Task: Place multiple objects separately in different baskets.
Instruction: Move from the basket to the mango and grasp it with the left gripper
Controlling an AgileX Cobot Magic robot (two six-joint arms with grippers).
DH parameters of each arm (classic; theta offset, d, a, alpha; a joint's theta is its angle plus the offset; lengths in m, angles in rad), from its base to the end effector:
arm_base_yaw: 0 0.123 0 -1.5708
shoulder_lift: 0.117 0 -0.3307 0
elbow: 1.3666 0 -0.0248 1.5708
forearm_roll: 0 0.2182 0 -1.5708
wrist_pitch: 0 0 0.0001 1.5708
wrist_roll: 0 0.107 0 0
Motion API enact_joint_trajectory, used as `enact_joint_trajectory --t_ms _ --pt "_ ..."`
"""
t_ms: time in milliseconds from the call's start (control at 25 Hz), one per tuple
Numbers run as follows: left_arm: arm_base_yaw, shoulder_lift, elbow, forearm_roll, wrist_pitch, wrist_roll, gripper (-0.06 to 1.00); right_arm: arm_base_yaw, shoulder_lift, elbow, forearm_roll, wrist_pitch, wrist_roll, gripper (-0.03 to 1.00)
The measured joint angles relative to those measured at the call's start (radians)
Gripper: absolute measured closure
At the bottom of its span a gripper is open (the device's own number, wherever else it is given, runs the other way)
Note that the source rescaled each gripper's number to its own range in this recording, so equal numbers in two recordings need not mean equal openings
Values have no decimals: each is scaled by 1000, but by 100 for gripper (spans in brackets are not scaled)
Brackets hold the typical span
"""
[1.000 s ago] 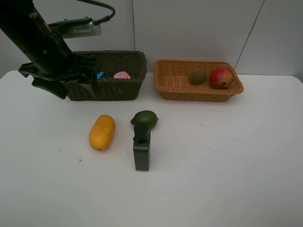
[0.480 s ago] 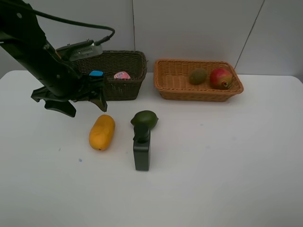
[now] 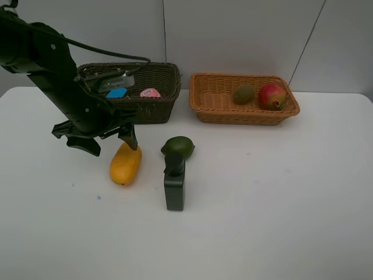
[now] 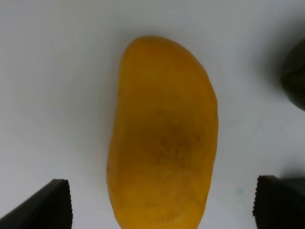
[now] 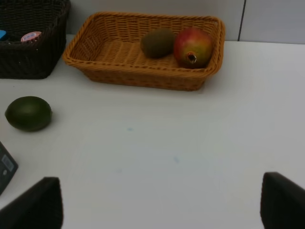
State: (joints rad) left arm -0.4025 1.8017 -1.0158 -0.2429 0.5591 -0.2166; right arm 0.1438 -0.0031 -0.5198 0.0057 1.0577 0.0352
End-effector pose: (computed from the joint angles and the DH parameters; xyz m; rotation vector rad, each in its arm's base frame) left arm 0.2980 -0.1417 0.2120 -0.0001 2.8724 -0.3583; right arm -0.0669 -0.0091 0.2595 -0.1100 2.0175 0.1204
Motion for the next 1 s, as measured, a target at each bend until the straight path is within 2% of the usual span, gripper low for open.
enact_joint_trajectory --t_ms 240,440,680,1000 --pt "-44 42 0 4 -90 0 -6 0 0 0 0 0 0 -3" --pt "-50 57 0 21 -95 -3 -6 0 0 0 0 0 0 -3" --pt "-50 98 0 64 -92 -58 -6 0 0 0 0 0 0 -3" --pt "-50 138 0 77 -104 -71 -6 0 0 0 0 0 0 -3"
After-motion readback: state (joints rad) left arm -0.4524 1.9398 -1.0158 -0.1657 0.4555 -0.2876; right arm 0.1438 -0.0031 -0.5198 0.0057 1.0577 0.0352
